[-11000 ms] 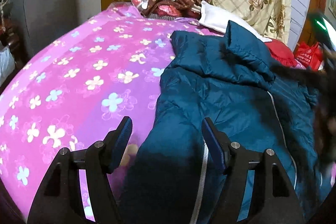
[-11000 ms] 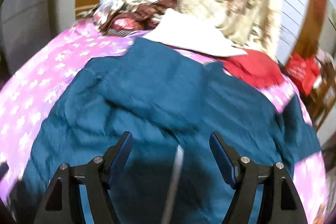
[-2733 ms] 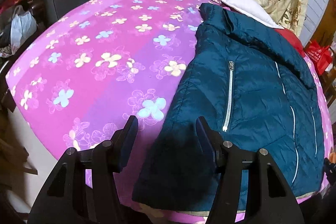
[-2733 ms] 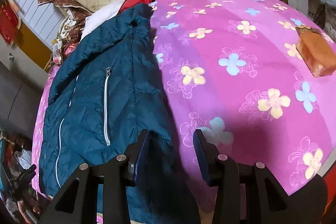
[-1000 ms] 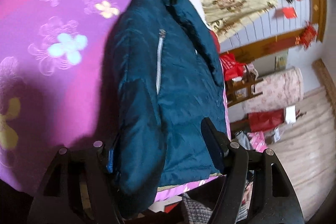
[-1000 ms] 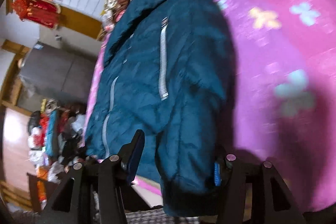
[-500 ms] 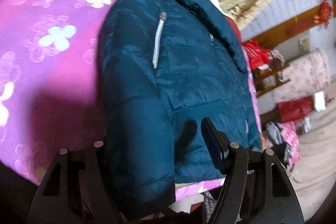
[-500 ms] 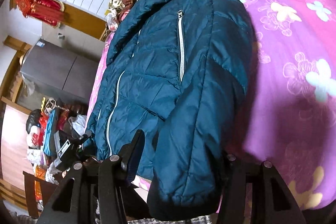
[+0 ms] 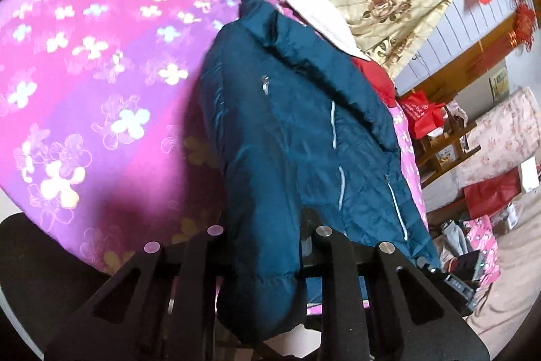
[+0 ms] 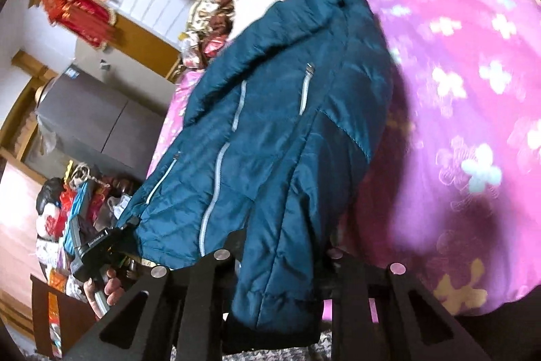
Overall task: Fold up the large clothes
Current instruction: 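Lay the lifted side onto the jacket with both tools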
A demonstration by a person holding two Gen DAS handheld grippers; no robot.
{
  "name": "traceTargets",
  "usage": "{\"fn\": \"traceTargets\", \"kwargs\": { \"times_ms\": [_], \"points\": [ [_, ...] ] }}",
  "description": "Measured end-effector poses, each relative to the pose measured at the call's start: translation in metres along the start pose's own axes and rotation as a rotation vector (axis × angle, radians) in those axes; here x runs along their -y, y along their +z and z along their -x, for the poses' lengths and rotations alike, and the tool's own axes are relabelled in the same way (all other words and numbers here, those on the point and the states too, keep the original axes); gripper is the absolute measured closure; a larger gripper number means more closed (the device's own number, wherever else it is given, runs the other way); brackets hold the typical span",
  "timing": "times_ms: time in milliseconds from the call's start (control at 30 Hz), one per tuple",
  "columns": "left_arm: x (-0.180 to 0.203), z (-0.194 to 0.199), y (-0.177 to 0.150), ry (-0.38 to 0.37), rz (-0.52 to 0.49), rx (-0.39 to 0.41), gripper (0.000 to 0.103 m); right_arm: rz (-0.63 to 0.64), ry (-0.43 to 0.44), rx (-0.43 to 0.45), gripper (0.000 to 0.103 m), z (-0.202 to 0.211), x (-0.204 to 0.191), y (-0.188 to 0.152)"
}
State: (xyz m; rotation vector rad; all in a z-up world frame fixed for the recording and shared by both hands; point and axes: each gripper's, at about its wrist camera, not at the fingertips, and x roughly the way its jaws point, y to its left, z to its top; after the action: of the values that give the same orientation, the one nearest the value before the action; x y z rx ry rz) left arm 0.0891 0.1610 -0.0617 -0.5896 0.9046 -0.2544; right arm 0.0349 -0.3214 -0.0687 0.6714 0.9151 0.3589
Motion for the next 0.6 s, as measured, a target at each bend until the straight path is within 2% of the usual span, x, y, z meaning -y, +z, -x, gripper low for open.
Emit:
{"fn": "traceTargets", "kwargs": {
  "times_ms": [133, 300, 467, 600],
  "points": [
    [0.013, 0.023, -0.007, 0.003, -0.056, 0.040, 0.085, 0.068, -0.009, -0.004, 0.083, 0.020, -0.014, -0.007],
    [0.027, 0.056, -0.020, 0.037, -0.151, 0.096, 0.085, 0.093, 0.005, 0.004, 0.083, 0.040, -0.022, -0.017],
    [0.028, 0.067, -0.018, 0.048, -0.158, 0.132, 0.085, 0.117, 0.018, 0.034, 0.083, 0.050, -0.034, -0.014],
    [0.033, 0.067, -0.007, 0.062, -0.164, 0.148, 0.085, 0.127, 0.017, 0.057, 0.083, 0.048, -0.041, 0.001]
  ]
}}
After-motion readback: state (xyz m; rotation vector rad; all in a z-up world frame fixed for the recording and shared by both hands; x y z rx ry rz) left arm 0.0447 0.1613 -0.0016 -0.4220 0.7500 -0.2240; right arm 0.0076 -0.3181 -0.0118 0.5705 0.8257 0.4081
